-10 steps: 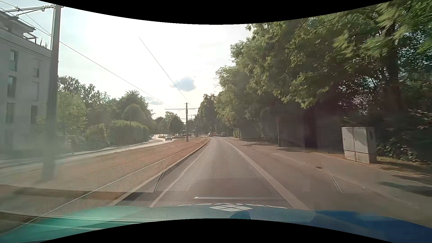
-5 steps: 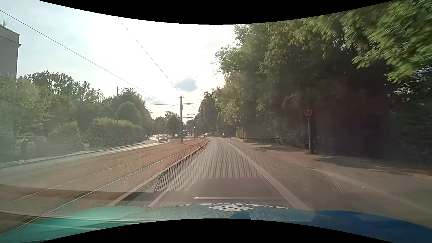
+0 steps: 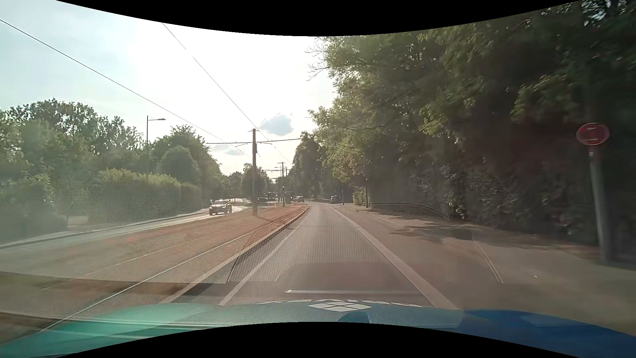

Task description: Follow the waypoints while adhering to traffic rules and regulations

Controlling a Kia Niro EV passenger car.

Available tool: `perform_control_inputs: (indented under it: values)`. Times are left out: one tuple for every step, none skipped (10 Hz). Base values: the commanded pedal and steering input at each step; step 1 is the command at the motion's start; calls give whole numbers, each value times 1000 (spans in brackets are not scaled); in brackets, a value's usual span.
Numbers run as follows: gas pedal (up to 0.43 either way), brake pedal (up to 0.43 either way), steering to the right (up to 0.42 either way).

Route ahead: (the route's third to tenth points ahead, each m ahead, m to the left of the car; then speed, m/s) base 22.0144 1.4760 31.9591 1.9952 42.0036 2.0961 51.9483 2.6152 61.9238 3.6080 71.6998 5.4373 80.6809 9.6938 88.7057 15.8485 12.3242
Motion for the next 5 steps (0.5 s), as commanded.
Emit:
perform_control_inputs:
  values:
    - [150, 0, -10]
    - [150, 0, -10]
    - [150, 0, -10]
    - [150, 0, -10]
    - [150, 0, -10]
